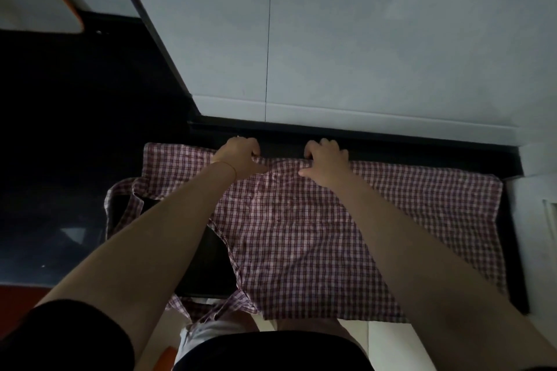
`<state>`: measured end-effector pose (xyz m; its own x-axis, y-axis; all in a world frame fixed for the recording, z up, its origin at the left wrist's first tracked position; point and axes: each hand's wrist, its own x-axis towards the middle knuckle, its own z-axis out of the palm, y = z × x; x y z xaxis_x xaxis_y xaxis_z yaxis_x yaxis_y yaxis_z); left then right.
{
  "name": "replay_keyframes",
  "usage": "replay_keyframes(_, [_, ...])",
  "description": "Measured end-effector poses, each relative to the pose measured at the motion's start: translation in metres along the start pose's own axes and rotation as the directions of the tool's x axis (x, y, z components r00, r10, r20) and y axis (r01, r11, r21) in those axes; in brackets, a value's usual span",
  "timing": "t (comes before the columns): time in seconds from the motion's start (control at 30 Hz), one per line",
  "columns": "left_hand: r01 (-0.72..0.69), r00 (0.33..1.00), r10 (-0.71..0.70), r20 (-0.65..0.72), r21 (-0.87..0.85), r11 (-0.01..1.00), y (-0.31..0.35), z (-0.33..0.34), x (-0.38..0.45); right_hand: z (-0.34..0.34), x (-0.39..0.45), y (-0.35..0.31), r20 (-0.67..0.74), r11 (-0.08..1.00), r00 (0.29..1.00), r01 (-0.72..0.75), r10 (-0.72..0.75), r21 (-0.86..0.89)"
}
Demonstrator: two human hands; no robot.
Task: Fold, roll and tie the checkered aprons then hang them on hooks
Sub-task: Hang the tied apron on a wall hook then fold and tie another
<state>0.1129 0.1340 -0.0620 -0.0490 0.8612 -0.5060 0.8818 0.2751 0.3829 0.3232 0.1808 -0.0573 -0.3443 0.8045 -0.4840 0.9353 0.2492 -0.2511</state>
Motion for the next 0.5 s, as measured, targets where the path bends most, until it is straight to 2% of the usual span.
replay_keyframes(0.2, [-0.001,0.994,0.016,-0.112,0.130,0.991,0.000,-0.005,0.001,-0.003,0.003,-0.002,0.047,0.998,0.999,-0.023,0.026,-0.055])
replay_keyframes(0.27, [-0.013,0.993,0.032,-0.113,0.162,0.987,0.002,-0.008,0.000,-0.005,0.003,-0.001,0.086,0.998,0.996,-0.020,0.025,-0.055])
replay_keyframes(0.4, [-0.022,0.995,0.056,-0.078,0.382,0.924,0.010,-0.012,0.000,-0.013,0.003,0.001,0.181,0.990,0.983,-0.024,-0.002,0.142])
replay_keyframes(0.43, [0.003,0.993,0.046,-0.109,0.413,0.911,0.011,-0.010,-0.001,-0.015,0.003,0.002,0.186,0.981,0.983,-0.037,0.000,0.192])
replay_keyframes(0.5, [0.051,0.965,0.053,-0.257,0.382,0.923,0.013,-0.002,-0.004,-0.015,0.003,0.003,0.158,0.971,0.987,-0.065,0.029,0.228])
